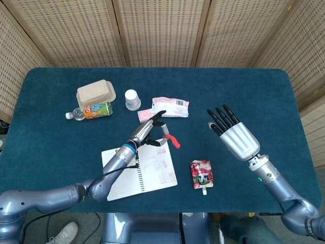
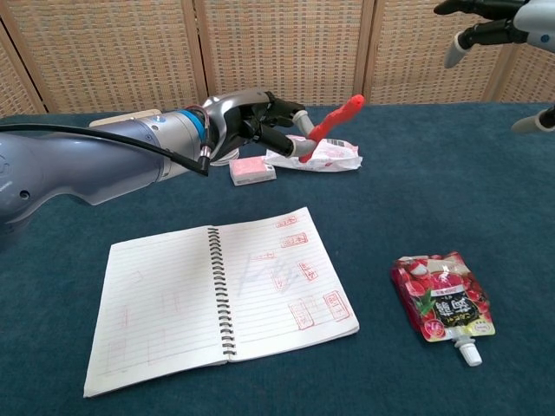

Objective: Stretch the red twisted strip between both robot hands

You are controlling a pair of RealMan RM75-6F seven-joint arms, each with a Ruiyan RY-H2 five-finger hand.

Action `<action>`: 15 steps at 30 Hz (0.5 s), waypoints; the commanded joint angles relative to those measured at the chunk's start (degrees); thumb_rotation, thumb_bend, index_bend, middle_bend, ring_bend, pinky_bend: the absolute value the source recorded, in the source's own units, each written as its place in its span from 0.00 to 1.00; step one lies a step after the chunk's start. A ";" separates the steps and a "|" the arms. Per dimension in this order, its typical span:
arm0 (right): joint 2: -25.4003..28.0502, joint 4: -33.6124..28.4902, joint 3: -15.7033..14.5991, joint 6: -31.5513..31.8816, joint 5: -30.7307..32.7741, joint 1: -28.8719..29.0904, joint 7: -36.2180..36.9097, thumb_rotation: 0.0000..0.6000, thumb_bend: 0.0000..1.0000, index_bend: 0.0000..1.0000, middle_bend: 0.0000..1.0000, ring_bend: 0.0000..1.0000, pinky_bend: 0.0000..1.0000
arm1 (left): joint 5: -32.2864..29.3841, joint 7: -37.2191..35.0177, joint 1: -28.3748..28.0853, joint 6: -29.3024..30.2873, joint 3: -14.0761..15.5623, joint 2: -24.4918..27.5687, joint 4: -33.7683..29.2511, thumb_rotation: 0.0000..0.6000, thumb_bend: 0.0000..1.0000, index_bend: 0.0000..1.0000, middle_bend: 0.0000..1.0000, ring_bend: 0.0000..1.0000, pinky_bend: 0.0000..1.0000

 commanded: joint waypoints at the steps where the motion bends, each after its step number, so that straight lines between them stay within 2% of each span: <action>1: -0.51 0.19 -0.37 1.39 -1.38 0.40 1.45 1.00 0.17 0.31 0.00 0.00 0.00 | -0.13 -0.39 0.06 -0.21 -0.19 0.43 -0.27 1.00 0.56 0.70 0.00 0.00 0.00; 9: -2.10 1.95 -2.00 3.34 -6.10 2.92 9.33 1.00 0.20 0.36 0.00 0.00 0.00 | -0.74 -1.53 0.34 -0.41 -0.33 0.88 -0.66 1.00 0.56 0.70 0.00 0.00 0.00; 15: -3.53 1.76 -1.60 1.31 -4.47 5.40 15.32 1.00 0.27 0.39 0.03 0.00 0.00 | -0.12 -2.19 0.46 -0.55 0.12 0.79 -0.46 1.00 0.56 0.70 0.00 0.00 0.00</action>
